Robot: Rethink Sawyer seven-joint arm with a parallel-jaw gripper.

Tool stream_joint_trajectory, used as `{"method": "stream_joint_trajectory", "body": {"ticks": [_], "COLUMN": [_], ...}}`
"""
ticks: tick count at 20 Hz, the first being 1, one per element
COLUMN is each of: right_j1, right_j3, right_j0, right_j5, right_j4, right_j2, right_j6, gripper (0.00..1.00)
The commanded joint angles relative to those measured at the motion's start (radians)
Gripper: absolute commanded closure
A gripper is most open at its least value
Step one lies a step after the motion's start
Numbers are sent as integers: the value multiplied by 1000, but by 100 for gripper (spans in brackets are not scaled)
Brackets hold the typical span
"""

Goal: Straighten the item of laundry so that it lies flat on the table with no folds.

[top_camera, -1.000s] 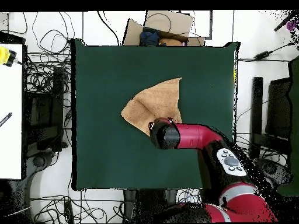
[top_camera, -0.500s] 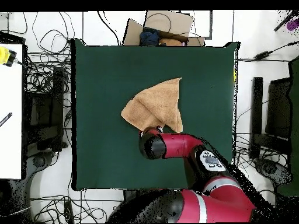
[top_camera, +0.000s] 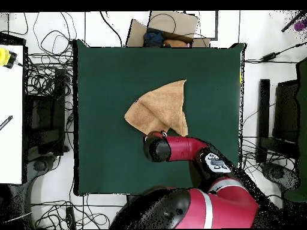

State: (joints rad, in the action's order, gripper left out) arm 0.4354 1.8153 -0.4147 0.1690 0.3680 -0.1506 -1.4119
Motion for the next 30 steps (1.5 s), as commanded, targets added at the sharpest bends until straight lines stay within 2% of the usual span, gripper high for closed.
{"method": "stream_joint_trajectory", "body": {"ticks": [1, 8, 9, 25, 28, 30], "right_j1": [-219, -209, -207, -171, -141, -87], "right_j3": [-191, -170, -170, -134, -70, 19], "right_j0": [-8, -13, -10, 6, -7, -60], "right_j5": [-13, -40, -39, -38, -85, -120], "right_j4": [-22, -29, -30, -41, -35, -4], "right_j2": [-21, -25, -23, 8, 41, 63], "right_j6": [-119, -147, -148, -178, -208, -210], "gripper": [0, 0, 100, 100, 100, 100]}}
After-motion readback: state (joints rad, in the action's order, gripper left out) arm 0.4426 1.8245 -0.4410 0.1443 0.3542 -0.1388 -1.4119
